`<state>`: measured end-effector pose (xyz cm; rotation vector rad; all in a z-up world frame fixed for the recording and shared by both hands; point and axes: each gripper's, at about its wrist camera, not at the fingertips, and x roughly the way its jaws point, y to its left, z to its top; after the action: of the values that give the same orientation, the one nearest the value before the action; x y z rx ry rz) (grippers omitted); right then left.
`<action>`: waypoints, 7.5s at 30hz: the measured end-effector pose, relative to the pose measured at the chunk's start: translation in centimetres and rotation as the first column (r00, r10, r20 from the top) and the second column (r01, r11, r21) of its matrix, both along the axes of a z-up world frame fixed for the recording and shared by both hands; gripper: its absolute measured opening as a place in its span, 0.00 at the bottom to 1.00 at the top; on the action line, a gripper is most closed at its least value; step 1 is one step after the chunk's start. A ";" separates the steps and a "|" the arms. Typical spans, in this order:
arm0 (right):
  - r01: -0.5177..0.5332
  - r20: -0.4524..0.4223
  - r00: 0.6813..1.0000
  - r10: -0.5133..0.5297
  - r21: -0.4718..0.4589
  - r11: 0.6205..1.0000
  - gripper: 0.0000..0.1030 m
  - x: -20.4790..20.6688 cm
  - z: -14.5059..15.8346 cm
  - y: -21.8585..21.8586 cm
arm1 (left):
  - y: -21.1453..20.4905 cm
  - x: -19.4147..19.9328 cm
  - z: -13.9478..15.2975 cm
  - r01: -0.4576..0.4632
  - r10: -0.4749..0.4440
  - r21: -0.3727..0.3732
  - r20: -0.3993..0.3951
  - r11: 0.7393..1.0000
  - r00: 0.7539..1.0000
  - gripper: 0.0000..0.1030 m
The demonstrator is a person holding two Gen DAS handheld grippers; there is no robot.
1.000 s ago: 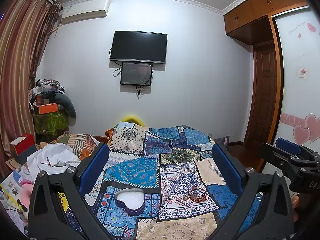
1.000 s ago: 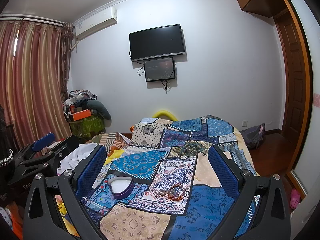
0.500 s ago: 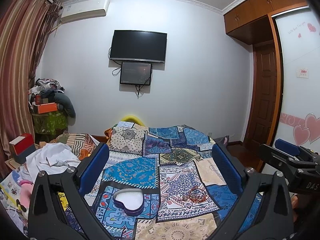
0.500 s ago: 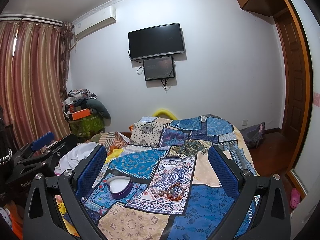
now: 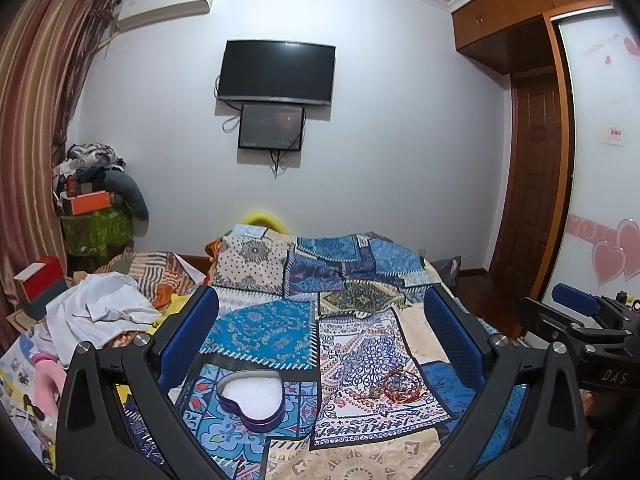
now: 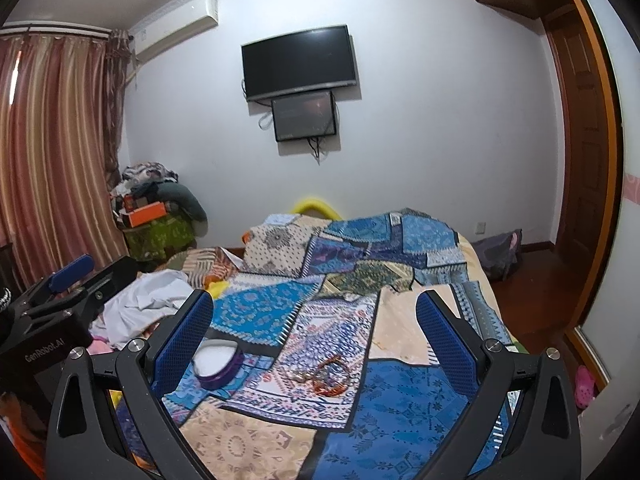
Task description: Organize jewelry
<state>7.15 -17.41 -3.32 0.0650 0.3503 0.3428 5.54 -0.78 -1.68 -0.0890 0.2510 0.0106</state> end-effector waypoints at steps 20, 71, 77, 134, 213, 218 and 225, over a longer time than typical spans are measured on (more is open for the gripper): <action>0.050 -0.259 0.962 -0.086 -0.141 0.989 0.98 7.6 -8.7 -3.3 | -2.8 11.4 -12.5 0.125 -0.108 0.014 -0.414 0.992 0.904 1.00; -0.187 -0.462 0.876 0.141 -0.055 0.981 0.34 10.0 -13.0 1.0 | -2.1 11.0 -16.7 0.276 -0.292 -0.109 -0.511 0.955 0.808 0.14; -0.171 -0.442 0.888 0.126 -0.065 0.983 0.34 11.7 -11.9 1.0 | -1.4 10.6 -16.5 0.270 -0.292 -0.118 -0.493 0.956 0.819 0.14; -0.232 -0.516 0.830 0.210 0.023 0.973 0.07 11.0 -12.4 1.0 | -1.2 6.2 -12.3 0.182 -0.180 -0.036 -0.420 0.983 0.889 0.14; -0.290 -0.463 0.867 0.184 -0.168 0.942 0.25 6.7 -10.2 4.5 | 2.4 3.3 -11.4 0.080 -0.077 -0.011 -0.394 0.997 0.916 0.14; -0.354 -0.469 0.851 0.236 -0.181 0.917 0.25 8.1 -10.2 6.6 | 2.7 3.8 -11.8 0.079 -0.078 -0.013 -0.402 0.997 0.912 0.14; -0.484 -0.545 0.775 0.319 -0.189 0.854 0.25 10.8 -11.9 10.5 | 4.2 4.6 -12.4 0.051 -0.053 -0.017 -0.419 0.999 0.906 0.14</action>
<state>17.97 -6.92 -15.26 -0.2570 0.9430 0.7040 10.12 3.38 -14.13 -0.0856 0.6859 -0.0246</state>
